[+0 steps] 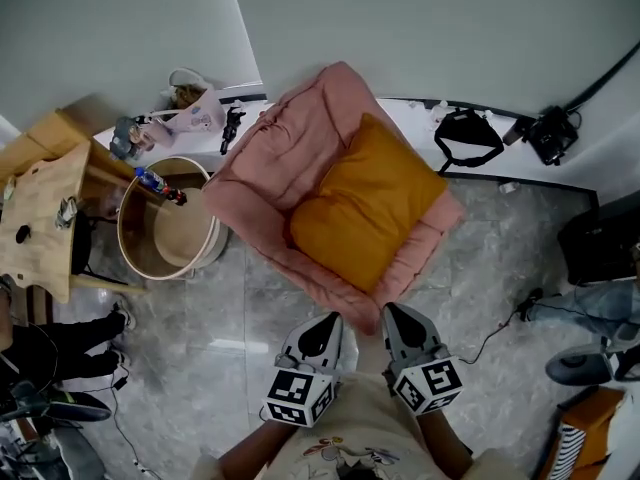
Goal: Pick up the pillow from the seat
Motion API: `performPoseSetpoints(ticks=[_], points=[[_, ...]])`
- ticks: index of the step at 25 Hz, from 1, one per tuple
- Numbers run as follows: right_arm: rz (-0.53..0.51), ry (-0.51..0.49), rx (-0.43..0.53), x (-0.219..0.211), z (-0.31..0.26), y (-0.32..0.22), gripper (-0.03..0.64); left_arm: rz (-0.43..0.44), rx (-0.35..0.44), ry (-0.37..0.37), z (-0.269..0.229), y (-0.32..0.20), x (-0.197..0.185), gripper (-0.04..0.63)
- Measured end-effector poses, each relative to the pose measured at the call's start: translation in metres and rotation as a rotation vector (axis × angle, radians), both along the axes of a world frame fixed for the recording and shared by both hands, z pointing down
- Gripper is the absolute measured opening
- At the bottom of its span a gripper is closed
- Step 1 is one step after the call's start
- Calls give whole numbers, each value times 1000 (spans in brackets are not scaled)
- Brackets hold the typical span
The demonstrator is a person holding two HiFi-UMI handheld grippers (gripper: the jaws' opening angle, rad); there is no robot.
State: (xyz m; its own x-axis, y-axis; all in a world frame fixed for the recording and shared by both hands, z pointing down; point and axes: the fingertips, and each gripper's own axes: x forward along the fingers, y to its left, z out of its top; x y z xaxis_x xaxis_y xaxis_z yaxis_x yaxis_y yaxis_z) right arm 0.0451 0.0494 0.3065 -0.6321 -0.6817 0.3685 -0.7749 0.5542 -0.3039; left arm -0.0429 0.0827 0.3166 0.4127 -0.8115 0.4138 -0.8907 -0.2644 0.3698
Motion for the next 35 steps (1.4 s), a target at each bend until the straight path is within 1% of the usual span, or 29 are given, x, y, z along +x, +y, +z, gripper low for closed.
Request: performPoseSetpoints(ticks=[5, 11, 14, 21, 26, 28, 31, 35], points=[[-20, 7, -19, 28, 0, -57, 20, -19, -13, -15, -1, -53, 25, 5], [-46, 24, -53, 51, 13, -114, 21, -64, -31, -45, 3, -104, 39, 5], [-68, 26, -75, 57, 27, -139, 21, -87, -51, -55, 15, -125, 42, 5], [-177, 39, -85, 70, 50, -194, 21, -131, -79, -88, 40, -170, 61, 5], [-230, 51, -68, 75, 61, -234, 23, -154, -105, -113, 63, -196, 71, 5], [-243, 57, -72, 79, 69, -245, 23, -154, -122, -119, 73, -203, 75, 6], [-274, 66, -96, 87, 84, -263, 23, -180, -158, -125, 88, -215, 83, 6], [-304, 91, -109, 84, 108, -292, 26, -194, -144, -157, 109, -242, 76, 6]])
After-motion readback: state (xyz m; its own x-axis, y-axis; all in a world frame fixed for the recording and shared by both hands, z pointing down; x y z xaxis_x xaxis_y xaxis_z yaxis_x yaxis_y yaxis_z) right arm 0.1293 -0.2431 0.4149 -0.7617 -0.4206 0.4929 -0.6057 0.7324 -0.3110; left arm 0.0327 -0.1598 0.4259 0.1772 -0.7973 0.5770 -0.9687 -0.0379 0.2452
